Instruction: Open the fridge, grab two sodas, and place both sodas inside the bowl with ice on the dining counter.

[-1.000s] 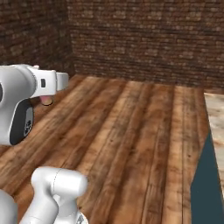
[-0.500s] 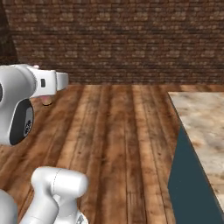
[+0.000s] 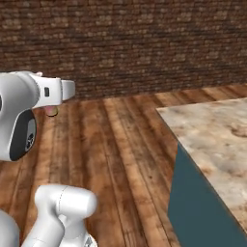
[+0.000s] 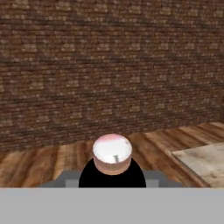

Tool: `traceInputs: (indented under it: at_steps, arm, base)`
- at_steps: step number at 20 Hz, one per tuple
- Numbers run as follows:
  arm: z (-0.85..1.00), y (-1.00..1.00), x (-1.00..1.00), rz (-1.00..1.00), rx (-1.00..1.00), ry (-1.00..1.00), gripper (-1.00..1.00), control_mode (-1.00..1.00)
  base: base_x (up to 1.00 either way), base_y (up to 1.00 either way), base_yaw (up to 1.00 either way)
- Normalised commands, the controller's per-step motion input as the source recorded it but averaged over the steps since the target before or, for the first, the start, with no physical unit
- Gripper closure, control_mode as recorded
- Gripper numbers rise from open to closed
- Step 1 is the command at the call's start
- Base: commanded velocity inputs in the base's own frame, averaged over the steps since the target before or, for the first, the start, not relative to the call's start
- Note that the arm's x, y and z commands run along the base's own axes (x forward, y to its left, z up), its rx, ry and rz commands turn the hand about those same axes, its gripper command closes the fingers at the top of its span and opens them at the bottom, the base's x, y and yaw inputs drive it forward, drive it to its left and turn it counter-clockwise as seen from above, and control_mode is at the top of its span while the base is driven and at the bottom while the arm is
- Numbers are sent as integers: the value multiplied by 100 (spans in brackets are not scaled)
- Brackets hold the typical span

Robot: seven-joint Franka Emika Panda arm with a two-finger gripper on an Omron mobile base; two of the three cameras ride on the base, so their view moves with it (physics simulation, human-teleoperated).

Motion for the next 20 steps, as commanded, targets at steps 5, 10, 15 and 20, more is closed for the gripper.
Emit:
traceInputs:
  at_steps: [5, 10, 15, 20]
  arm:
    - [0, 0, 0, 0, 0, 0, 100, 100]
    - [0, 0, 0, 0, 0, 0, 100, 100]
    - [0, 0, 0, 0, 0, 0, 100, 100]
    - [0, 0, 0, 0, 0, 0, 100, 100]
  base:
    - [100, 57, -34]
    - [100, 60, -32]
    - [94, 63, -40]
    - [82, 67, -44]
